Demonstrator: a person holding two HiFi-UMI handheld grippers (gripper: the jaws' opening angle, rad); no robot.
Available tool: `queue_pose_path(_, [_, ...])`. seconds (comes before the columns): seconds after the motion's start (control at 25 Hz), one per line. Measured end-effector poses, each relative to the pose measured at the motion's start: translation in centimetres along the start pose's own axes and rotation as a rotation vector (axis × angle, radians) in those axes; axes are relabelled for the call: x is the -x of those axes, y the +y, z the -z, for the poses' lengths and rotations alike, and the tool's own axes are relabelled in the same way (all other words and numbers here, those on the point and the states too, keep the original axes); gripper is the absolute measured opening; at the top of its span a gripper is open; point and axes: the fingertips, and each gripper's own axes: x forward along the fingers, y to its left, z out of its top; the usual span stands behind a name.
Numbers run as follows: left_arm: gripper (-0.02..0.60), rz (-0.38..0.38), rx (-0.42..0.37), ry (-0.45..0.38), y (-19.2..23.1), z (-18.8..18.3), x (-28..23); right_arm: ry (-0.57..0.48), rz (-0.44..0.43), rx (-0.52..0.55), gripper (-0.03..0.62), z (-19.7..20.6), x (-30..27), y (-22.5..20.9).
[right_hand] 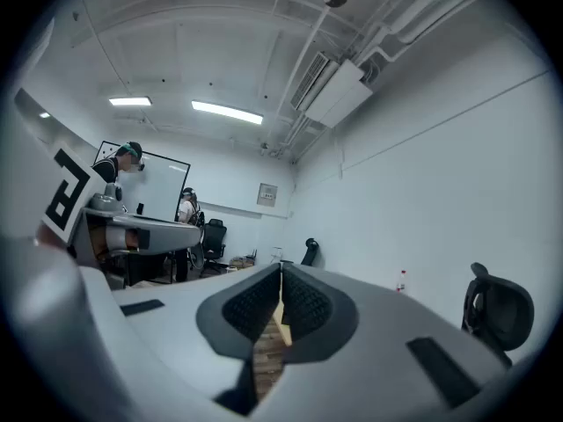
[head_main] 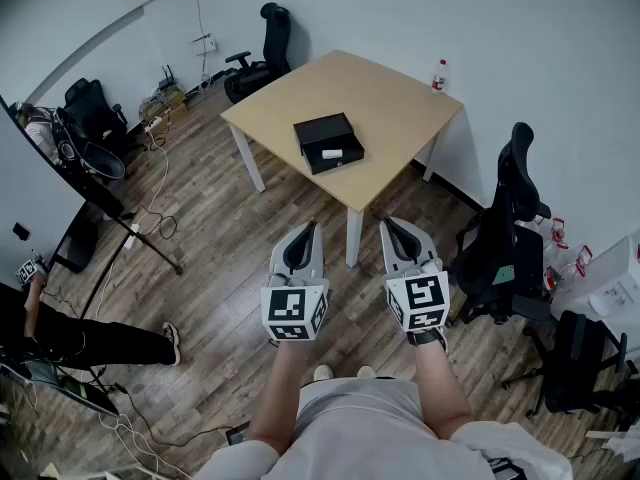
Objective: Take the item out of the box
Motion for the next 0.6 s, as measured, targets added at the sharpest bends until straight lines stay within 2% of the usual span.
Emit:
queue_pose_path(0.36, [0.009, 0.018, 0.003, -0.002, -3.2, -0.1, -1.8, -0.030, -0.007, -0.030, 0.015, 0.1, 1.4, -2.9])
queue_pose_path(0.6, [0.009, 0.033, -0.001, 0.002, -6.0, 0.7, -3.0, -0.028, 0.005, -0.066, 0.015, 1.5, 2.6, -5.6])
